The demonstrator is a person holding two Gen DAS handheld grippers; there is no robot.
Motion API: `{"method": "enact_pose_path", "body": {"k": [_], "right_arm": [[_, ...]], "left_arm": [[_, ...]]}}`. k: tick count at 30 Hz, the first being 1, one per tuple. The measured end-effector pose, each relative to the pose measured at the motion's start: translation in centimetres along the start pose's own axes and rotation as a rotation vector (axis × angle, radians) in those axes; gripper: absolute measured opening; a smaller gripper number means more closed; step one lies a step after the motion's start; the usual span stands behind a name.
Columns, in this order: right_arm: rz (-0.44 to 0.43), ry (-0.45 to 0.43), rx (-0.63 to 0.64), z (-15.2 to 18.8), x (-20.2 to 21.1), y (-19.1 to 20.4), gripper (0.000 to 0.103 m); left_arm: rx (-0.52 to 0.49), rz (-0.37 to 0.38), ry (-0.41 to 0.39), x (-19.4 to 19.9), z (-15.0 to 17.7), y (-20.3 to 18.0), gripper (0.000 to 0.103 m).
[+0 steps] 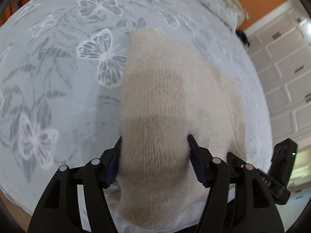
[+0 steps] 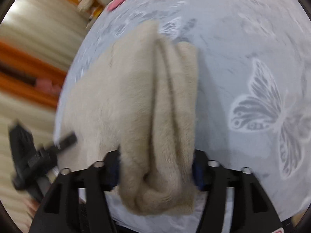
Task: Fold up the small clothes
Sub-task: 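Lower the folded sweater onto the bed and open both tools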
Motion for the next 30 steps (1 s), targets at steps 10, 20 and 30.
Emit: {"method": "enact_pose_path", "body": {"k": [10, 20, 30], "right_arm": [[-0.144, -0.242, 0.262, -6.0, 6.9, 9.3, 0.033], [0.072, -0.168, 0.203, -4.1, 3.8, 0.7, 0.052], [0.206, -0.058, 0.446, -1.5, 1.0, 1.6, 0.04]], "left_arm": [[-0.069, 0.078, -0.201, 5.8, -4.5, -4.1, 0.044], [-0.076, -0.095, -0.106, 1.0, 0.2, -2.0, 0.063], [-0.158, -0.193, -0.144, 1.5, 1.4, -2.6, 0.084]]}}
Point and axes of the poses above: each gripper's, at about its wrist camera, not at the fingertips, and x roughly against the way its jaws point, y to its left, z to its underside, the point moved 5 cm from there along -x, roughly the way its jaws point, and after that the axes turned 15 degrees about -y, right-handed, at the moved point
